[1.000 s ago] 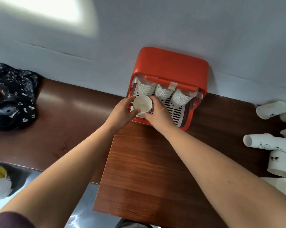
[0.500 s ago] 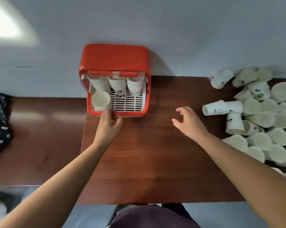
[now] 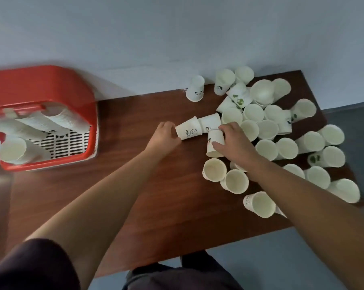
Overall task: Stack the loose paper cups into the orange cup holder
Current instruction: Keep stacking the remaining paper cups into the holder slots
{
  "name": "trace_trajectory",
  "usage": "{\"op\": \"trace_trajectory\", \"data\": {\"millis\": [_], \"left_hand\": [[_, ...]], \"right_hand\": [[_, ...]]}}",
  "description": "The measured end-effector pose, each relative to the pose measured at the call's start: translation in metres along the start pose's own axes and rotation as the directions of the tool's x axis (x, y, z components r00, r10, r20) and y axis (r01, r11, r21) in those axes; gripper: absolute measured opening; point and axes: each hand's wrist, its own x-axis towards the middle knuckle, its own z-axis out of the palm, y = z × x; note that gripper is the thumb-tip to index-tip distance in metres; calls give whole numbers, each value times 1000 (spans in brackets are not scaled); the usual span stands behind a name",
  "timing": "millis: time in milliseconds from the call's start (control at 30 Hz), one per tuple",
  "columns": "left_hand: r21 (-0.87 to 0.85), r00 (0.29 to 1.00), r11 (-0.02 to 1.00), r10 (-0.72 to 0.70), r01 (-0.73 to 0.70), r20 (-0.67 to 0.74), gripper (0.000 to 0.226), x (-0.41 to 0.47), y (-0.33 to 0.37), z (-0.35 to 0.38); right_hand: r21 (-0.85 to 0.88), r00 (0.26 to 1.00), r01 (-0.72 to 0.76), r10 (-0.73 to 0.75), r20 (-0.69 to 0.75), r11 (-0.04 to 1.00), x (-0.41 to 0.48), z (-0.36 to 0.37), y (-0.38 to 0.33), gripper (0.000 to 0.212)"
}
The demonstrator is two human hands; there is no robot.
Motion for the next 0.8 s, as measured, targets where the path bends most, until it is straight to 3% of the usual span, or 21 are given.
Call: {"op": "trace_trajectory", "data": {"millis": [200,300,433,567,700,800], "left_hand": [[129,998,991,39,-46,57,80,57,28,46],[222,996,973,47,-62,72,81,70,29,63],[236,998,970,62,-61,1,71,69,23,68],[42,997,999,-6,9,-82,78,48,10,52],[-250,986,967,-91,54,-139,81,11,-11,18],[-368,972,928,-139,60,-191,74,-19,-26,-15]], "right_hand": [[59,955,229,-236,181,972,-19,12,18,76],[-102,889,413,-377,258,905,-28,31,27,88],[-260,833,543,-473,287,798,-31,46,36,82],[-269,818,565,-487,305,780,-30,50,37,70],[-29,889,417,-401,222,908,-24,32,10,72],[97,917,351,-362,166,932,-11,20,-25,73]]}}
